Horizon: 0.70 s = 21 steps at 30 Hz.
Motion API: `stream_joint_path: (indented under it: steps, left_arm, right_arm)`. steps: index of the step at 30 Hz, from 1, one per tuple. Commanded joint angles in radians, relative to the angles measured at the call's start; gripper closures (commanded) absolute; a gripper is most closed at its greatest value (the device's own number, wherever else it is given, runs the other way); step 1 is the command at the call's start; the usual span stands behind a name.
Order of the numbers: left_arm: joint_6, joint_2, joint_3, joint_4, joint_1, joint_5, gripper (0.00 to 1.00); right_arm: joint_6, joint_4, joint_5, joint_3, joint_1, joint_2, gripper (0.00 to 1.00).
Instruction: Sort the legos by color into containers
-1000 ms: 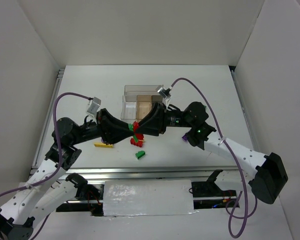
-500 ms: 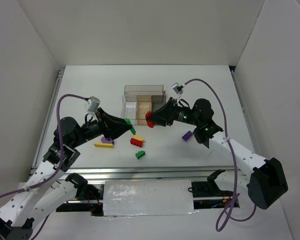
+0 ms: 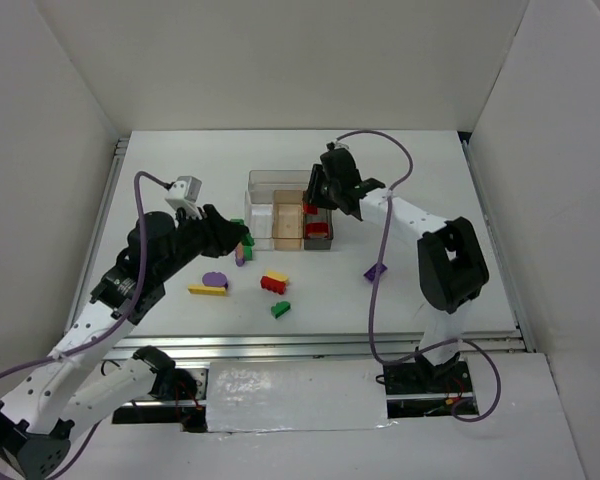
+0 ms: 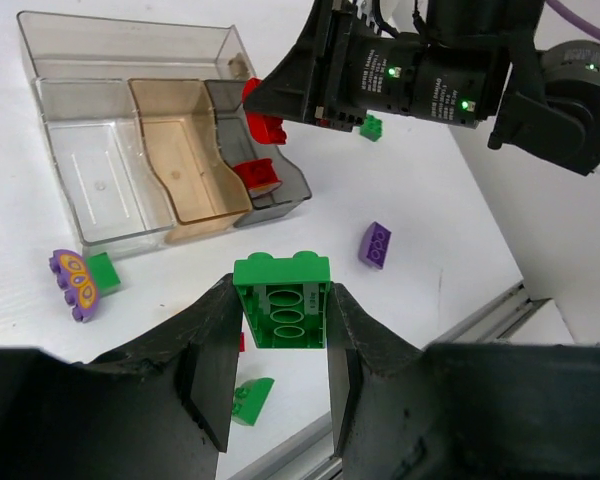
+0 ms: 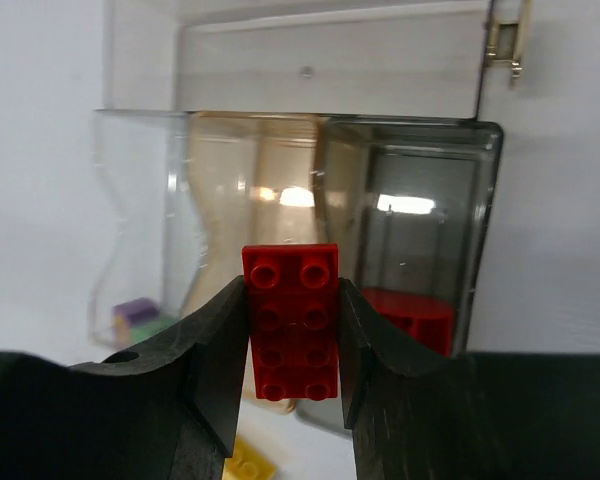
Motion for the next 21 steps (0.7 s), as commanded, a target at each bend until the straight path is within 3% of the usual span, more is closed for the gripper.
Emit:
stream_joint_path:
  steps: [1,4,5,8,9,10,12,17,21]
  left_arm:
    - [0.005,0.031,0.039,0.036,0.006,-0.048,1.00]
    - [0.005,0.071,0.053,0.060,0.004,-0.059,1.00]
    - [0.007,0.100,0.062,0.074,0.004,-0.059,1.00]
    - [0.007,0.145,0.063,0.117,0.004,-0.056,1.00]
    - [0.007,0.154,0.062,0.128,0.004,-0.051,1.00]
    - [0.007,0.168,0.060,0.137,0.004,-0.042,1.00]
    - [0.005,0.181,0.059,0.157,0.006,-0.039,1.00]
    - [0.016,0.279,0.065,0.235,0.006,-0.037,1.00]
    - [0.051,0.436,0.138,0.339,0.007,-0.034,0.92]
  right_arm:
    - [-0.040,-0.142,0.120,0.135,-0.014,0.065,0.89]
    - [-0.043,-0.173,0.118,0.176,-0.027,0.114,0.82]
    - [-0.039,-0.173,0.118,0.176,-0.032,0.122,0.70]
    - [-0.037,-0.161,0.096,0.162,-0.044,0.114,0.57]
    - [-0.036,-0.162,0.095,0.157,-0.044,0.111,0.31]
    - [-0.037,-0.170,0.092,0.159,-0.043,0.108,0.24]
    - [-0.042,-0.176,0.082,0.160,-0.044,0.099,0.01]
    - [-0.019,-0.197,0.104,0.121,-0.053,0.004,0.00]
    - [0.029,-0.165,0.091,-0.090,-0.063,-0.177,0.00]
